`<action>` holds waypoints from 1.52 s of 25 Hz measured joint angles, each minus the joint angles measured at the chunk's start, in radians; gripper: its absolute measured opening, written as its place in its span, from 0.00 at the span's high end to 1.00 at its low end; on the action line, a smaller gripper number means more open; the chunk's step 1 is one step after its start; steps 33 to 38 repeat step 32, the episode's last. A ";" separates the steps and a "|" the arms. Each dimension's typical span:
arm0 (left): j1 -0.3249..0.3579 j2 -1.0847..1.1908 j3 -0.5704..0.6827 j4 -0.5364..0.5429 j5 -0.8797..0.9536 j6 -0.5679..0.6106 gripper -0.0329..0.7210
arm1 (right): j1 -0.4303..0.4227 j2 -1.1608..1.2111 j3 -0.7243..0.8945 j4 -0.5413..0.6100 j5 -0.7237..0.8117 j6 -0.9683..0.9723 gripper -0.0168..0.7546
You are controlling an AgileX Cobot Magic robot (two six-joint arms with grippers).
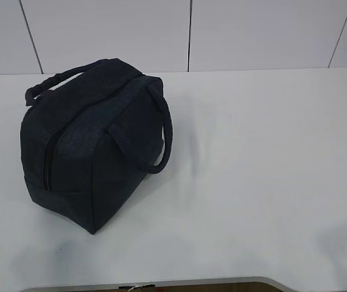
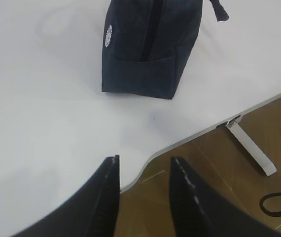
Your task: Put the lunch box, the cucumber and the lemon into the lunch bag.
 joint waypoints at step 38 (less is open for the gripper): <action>0.260 0.000 0.000 0.018 0.000 -0.002 0.64 | -0.397 0.000 0.002 0.000 -0.006 0.000 0.41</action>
